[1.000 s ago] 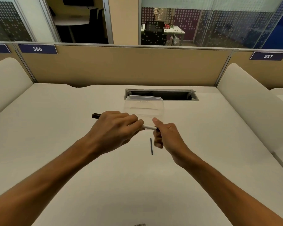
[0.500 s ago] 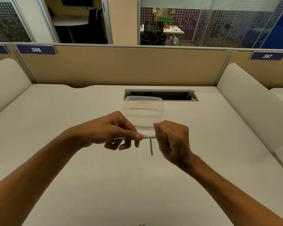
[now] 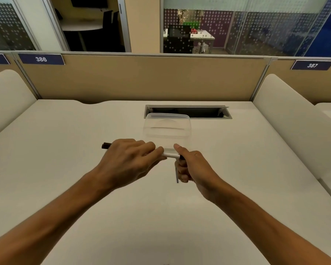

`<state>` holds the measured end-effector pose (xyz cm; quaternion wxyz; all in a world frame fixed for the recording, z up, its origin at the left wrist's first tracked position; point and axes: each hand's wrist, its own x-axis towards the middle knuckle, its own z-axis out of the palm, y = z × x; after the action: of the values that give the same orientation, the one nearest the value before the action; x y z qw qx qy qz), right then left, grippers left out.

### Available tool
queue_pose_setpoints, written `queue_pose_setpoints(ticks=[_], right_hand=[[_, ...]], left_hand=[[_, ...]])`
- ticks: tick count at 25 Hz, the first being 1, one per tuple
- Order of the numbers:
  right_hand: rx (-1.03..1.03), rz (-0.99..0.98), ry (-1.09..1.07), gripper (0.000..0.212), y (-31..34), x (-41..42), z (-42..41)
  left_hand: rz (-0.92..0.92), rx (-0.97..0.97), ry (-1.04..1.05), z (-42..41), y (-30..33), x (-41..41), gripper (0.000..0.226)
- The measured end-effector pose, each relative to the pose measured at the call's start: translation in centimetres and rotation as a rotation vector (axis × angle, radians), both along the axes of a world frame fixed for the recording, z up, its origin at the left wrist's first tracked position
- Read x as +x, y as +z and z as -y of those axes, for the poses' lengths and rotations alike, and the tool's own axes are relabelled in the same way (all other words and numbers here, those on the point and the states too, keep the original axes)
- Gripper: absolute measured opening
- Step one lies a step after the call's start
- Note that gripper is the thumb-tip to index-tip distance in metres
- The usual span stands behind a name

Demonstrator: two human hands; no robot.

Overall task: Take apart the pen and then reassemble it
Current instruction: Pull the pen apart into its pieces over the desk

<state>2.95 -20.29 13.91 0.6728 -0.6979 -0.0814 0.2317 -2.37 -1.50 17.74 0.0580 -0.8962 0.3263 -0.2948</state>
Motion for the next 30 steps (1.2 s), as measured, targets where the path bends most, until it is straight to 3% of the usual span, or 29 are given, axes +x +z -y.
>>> queue_pose_setpoints(ticks=[2,5,8,10,12,14,16,19,22,24,26,28,30], right_hand=[[-0.004,0.119,-0.004,0.057,0.2,-0.2,0.1],[0.045,0.417,-0.093,0.059,0.6,-0.4,0.0],[-0.002,0.985,-0.114,0.057,1.1,-0.3,0.6],[-0.098,1.454,-0.081,0.06,1.3,-0.1,1.1],[-0.119,1.677,-0.089,0.061,1.5,0.4,1.3],[-0.123,1.625,-0.128,0.059,1.5,0.6,1.3],[-0.095,1.369,-0.151,0.055,1.3,0.3,1.0],[0.024,0.725,-0.146,0.055,1.1,-0.1,0.4],[0.003,0.238,-0.071,0.055,0.7,-0.2,0.1],[0.004,0.16,-0.048,0.056,0.7,-0.2,0.1],[0.02,0.286,-0.079,0.06,0.6,-0.5,0.0],[0.024,0.514,-0.108,0.056,0.7,-0.7,0.1],[-0.015,0.861,-0.074,0.054,1.0,-0.6,0.5]], left_hand=[[0.019,-0.028,-0.027,-0.1,-0.2,0.0,0.028],[-0.22,-0.319,-0.013,0.5,0.4,-0.2,0.031],[-0.938,-0.89,-0.053,0.3,1.7,0.1,0.031],[-1.313,-0.982,-0.069,-0.3,2.3,0.3,0.03],[-1.388,-0.942,-0.076,-0.4,2.5,0.0,0.028],[-1.235,-0.96,-0.063,0.1,2.3,-0.3,0.026],[-0.895,-0.91,-0.068,0.6,1.8,-0.6,0.023],[-0.257,-0.442,0.003,0.6,1.2,-0.7,0.021],[-0.047,-0.104,0.022,0.4,0.6,-0.4,0.027],[-0.047,-0.068,0.004,0.2,0.1,-0.4,0.031],[-0.176,-0.217,0.016,0.6,0.1,-0.4,0.031],[-0.526,-0.583,0.035,0.7,0.8,-0.1,0.031],[-1.033,-0.9,0.026,0.3,1.8,0.6,0.031]])
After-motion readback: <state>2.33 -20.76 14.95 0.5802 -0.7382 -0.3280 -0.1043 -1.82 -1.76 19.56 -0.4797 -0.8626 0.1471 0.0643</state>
